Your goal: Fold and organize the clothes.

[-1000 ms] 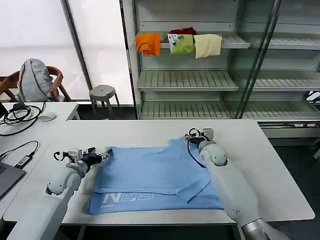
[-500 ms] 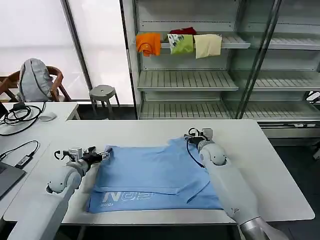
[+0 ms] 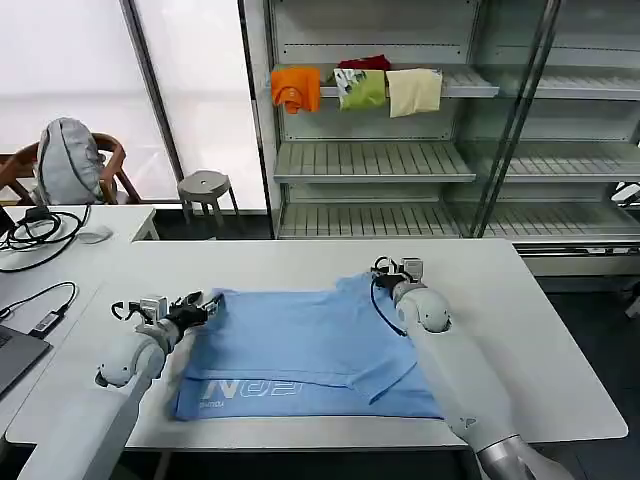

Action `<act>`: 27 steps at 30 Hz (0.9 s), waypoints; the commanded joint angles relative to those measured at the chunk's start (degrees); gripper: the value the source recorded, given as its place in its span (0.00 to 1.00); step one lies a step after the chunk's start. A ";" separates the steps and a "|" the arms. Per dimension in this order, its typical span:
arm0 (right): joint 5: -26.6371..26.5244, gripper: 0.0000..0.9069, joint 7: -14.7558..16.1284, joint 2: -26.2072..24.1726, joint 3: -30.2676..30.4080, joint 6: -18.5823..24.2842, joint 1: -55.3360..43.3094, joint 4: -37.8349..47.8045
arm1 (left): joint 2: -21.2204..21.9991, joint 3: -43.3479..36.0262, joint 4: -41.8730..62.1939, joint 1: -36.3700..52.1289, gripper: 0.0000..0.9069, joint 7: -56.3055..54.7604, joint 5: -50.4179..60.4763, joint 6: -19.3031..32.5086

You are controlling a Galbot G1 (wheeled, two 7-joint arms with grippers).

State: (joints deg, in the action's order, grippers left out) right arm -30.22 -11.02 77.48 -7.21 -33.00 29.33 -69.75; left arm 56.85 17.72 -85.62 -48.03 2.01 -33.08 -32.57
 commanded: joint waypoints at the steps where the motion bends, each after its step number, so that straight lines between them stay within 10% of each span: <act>1: 0.05 0.00 0.16 0.05 0.03 -0.11 0.06 -0.04 | 0.24 -0.03 -0.07 -0.73 0.02 1.00 0.09 0.07; 27: -3.37 0.00 -1.14 -6.61 -2.23 -0.15 11.32 -22.71 | -1.89 6.00 -12.48 -9.20 0.02 -0.92 -5.37 5.08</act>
State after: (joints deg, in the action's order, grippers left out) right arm -32.35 -11.86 73.30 -8.81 -33.18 34.83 -81.54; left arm 55.31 21.16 -90.44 -52.44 1.72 -36.57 -28.91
